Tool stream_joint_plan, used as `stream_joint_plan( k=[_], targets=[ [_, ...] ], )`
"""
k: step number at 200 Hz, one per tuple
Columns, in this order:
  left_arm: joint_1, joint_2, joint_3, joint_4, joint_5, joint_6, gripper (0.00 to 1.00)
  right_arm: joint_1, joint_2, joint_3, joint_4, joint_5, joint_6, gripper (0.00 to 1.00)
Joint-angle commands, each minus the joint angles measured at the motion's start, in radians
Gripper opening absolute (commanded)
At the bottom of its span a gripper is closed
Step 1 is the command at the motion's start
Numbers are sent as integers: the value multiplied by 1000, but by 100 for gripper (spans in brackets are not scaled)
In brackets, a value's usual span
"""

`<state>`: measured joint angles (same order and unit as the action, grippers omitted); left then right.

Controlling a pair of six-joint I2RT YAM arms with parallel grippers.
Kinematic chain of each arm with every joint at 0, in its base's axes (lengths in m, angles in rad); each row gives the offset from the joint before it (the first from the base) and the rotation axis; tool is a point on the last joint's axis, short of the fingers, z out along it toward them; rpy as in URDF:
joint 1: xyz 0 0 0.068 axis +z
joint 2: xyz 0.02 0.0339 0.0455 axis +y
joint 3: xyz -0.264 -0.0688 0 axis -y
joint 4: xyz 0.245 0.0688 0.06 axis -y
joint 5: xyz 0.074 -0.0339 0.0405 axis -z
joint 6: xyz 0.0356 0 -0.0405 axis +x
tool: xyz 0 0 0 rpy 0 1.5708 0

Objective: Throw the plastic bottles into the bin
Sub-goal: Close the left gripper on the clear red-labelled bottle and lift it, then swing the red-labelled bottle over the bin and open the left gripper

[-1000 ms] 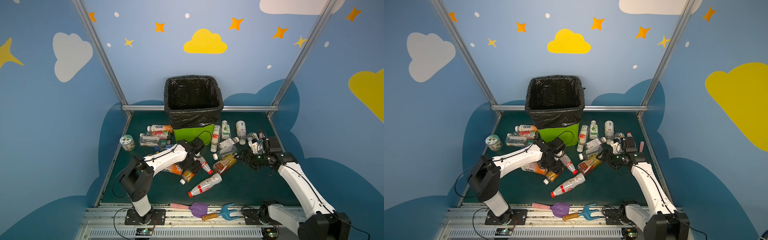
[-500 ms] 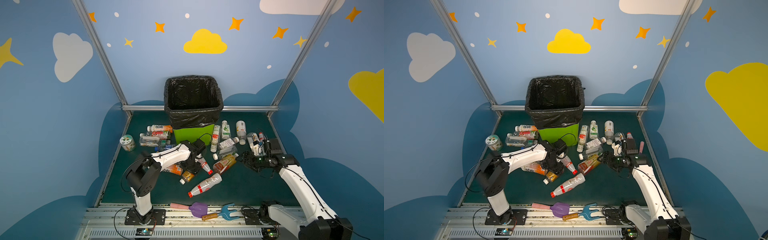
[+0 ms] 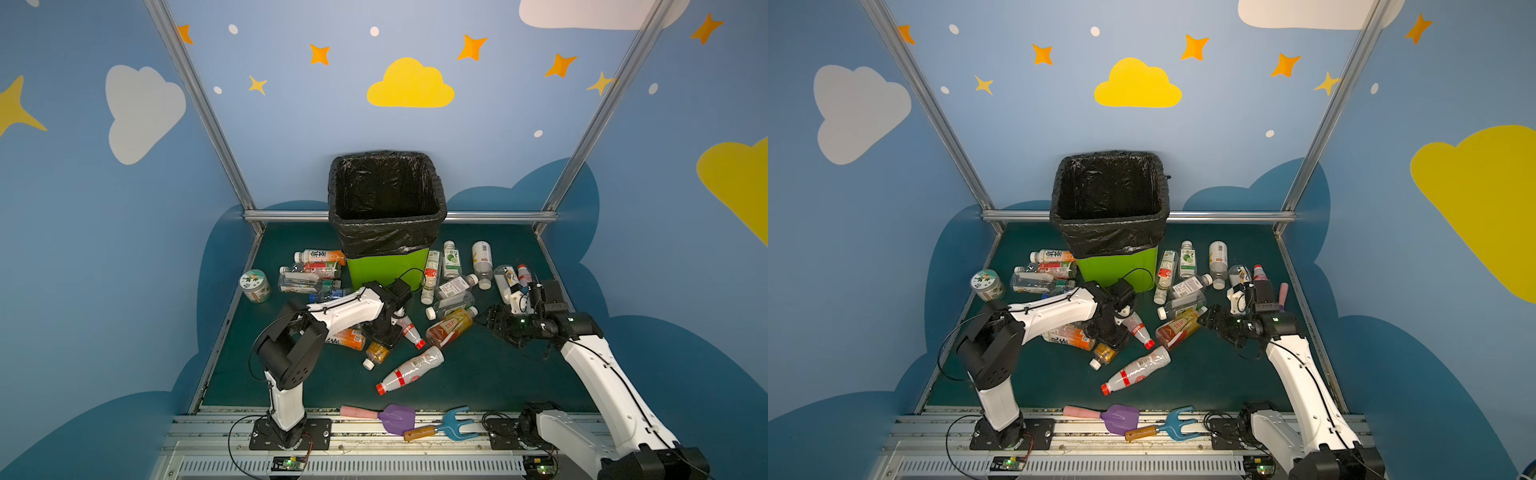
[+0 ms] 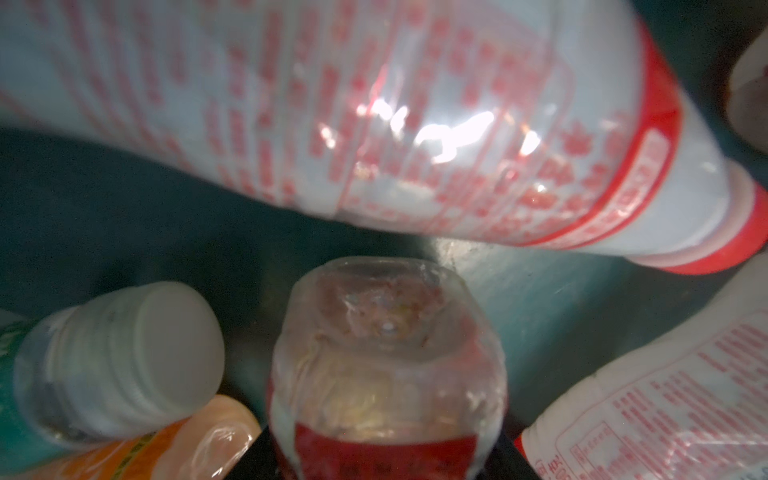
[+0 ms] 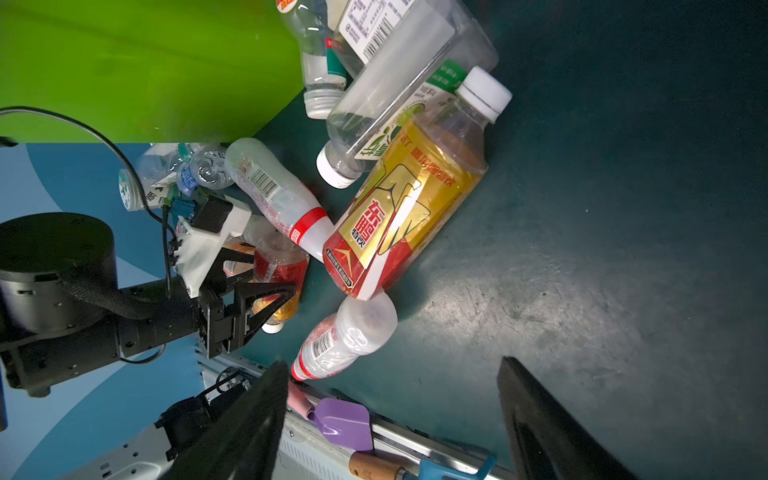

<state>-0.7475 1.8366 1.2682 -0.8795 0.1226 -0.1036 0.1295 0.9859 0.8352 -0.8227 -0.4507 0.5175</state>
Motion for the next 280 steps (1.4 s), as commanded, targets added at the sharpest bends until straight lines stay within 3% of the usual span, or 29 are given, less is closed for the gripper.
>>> stream_joint_plan(
  k=[1, 34, 62, 124, 221, 257, 280],
  targets=[
    [9, 12, 28, -6, 29, 18, 63, -7, -16, -13, -14, 27, 11, 78],
    [13, 15, 33, 0, 17, 7, 60, -8, -7, -7, -10, 27, 12, 78],
    [14, 11, 41, -5, 18, 0, 51, -8, 1, -5, -8, 26, 9, 78],
    [14, -62, 63, -35, 34, -28, 49, -11, 21, 7, -4, 23, -2, 78],
    [14, -410, 135, -135, -37, -108, 48, -14, 95, 51, 26, 11, -27, 78],
    [14, -599, 181, 3, -94, -131, 49, -14, 135, 70, 41, -14, -38, 78],
    [15, -636, 293, 80, -114, -84, 49, -15, 156, 89, 47, -26, -40, 78]
  ],
)
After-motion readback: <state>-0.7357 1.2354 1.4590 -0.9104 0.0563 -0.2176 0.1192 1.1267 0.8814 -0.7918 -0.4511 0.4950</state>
